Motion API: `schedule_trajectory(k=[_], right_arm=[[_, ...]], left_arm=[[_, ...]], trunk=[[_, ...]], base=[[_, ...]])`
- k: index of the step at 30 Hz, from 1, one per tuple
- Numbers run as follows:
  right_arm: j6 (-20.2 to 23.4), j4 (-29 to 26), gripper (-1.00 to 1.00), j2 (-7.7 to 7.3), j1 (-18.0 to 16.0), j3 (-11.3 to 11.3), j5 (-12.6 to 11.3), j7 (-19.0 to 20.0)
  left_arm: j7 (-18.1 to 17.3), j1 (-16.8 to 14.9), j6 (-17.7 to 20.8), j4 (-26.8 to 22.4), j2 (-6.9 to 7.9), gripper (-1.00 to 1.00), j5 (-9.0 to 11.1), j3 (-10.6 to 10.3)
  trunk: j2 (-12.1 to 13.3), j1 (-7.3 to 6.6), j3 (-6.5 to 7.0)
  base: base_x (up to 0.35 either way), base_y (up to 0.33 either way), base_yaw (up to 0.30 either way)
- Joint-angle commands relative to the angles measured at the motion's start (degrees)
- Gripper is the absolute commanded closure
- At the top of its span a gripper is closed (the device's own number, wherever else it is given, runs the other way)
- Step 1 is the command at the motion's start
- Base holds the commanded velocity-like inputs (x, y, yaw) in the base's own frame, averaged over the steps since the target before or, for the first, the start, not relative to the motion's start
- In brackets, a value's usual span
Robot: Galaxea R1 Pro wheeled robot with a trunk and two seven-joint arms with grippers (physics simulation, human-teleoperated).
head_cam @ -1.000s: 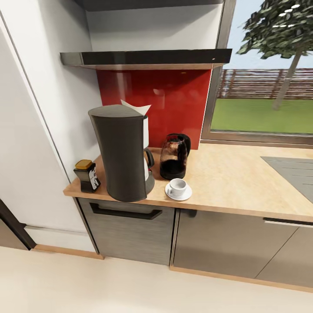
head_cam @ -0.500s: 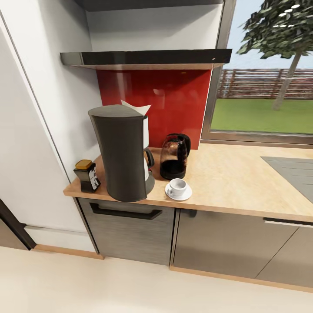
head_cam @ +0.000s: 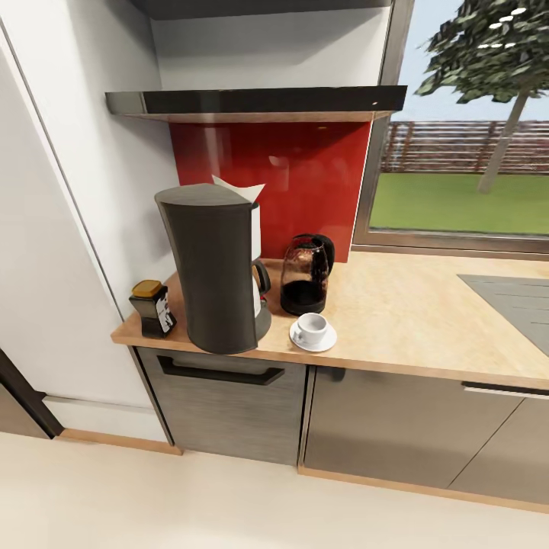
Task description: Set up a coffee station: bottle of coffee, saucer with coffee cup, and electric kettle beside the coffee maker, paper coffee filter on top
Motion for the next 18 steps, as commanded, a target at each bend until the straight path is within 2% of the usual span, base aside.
schedule_trajectory(k=[1,15,18], right_arm=[[-0.41,0.24,-1.00,0.01,-0.10,0.35,-0.36,0.15],[-0.41,0.24,-1.00,0.01,-0.11,0.36,-0.36,0.15],[-0.33,0.20,-1.00,0.99,-0.29,0.26,-0.09,-0.15]], left_arm=[[-0.17,-0.02,0.50,-0.02,0.02,-1.00,0.60,-0.33],[-0.17,-0.02,0.50,-0.02,0.02,-1.00,0.60,-0.33],[0.02,0.75,0.44,-0.03,-0.13,-1.00,0.60,-0.33]], trunk=[[-0.03,0.00,-0.05],[-0.03,0.00,-0.05],[-0.03,0.00,-0.05]], base=[[0.000,0.000,0.000],[0.000,0.000,0.000],[0.000,0.000,0.000]])
